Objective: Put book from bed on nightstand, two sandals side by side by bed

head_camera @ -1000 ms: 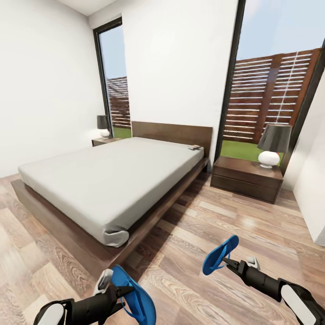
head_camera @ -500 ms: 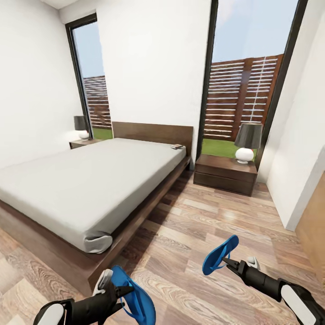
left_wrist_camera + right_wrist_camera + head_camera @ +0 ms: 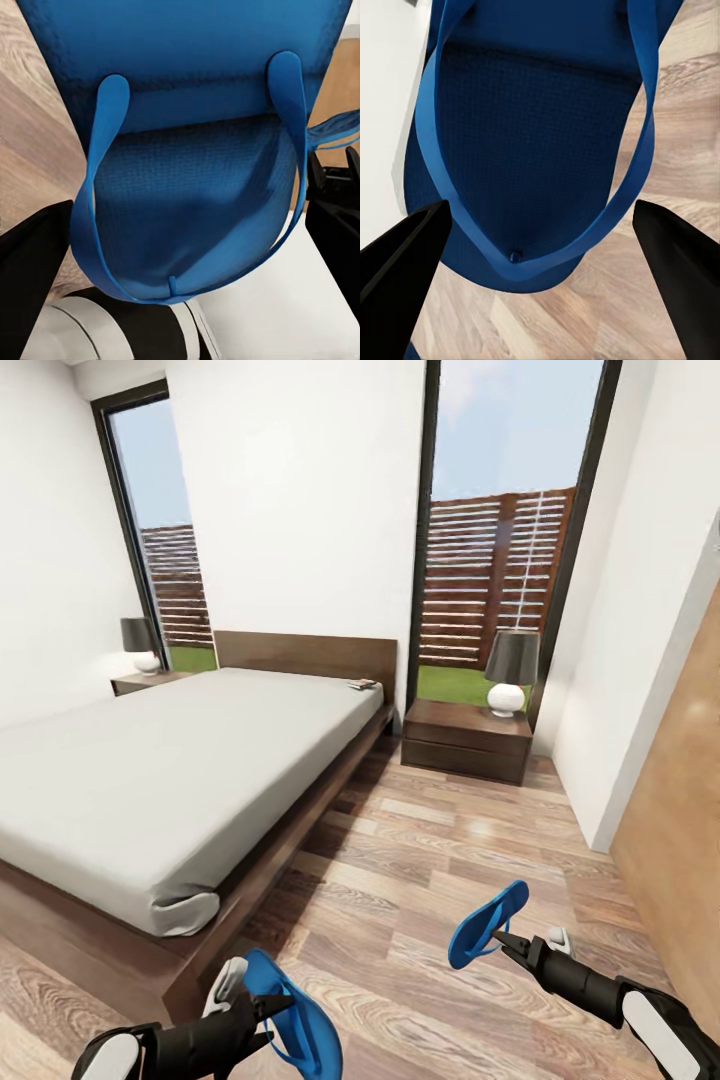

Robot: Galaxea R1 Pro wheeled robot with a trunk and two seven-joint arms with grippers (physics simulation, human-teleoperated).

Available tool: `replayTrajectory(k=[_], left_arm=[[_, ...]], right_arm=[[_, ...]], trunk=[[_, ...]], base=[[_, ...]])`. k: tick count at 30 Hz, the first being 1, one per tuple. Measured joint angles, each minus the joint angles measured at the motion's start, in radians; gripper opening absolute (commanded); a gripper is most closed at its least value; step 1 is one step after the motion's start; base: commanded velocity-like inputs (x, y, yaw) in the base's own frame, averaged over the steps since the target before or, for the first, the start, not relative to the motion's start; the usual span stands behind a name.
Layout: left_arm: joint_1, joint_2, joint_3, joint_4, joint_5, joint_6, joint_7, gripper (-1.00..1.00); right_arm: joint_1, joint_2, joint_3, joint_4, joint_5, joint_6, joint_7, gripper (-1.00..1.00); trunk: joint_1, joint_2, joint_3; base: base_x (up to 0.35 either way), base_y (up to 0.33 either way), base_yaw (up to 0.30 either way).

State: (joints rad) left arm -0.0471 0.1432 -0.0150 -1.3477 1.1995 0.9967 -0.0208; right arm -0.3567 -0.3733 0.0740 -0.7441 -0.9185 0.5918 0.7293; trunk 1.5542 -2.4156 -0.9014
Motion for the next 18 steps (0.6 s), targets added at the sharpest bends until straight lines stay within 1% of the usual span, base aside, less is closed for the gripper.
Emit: replayTrajectory(k=[5, 12, 18], left_arm=[[0.0, 0.001, 0.001, 0.004, 0.0, -0.001, 0.0, -1.0], [-0.002, -0.002, 0.003, 0.042, -0.001, -0.01, 0.0, -1.0], [-0.012, -0.005, 0.003, 0.102, -0.004, -0.041, 0.0, -1.0]], right_arm=[[0.0, 0.0, 0.0, 0.0, -0.001, 0.001, 0.002, -1.0], [0.0, 0.0, -0.001, 0.0, -0.004, -0.001, 0.008, -1.0], [0.0, 0.0, -0.001, -0.006, -0.007, -0.001, 0.012, -1.0]], trunk=[[0.0, 0.0, 0.0], [0.0, 0.0, 0.0], [0.0, 0.0, 0.0]], base=[[0.0, 0.0, -0.014], [0.0, 0.0, 0.0], [0.0, 0.0, 0.0]])
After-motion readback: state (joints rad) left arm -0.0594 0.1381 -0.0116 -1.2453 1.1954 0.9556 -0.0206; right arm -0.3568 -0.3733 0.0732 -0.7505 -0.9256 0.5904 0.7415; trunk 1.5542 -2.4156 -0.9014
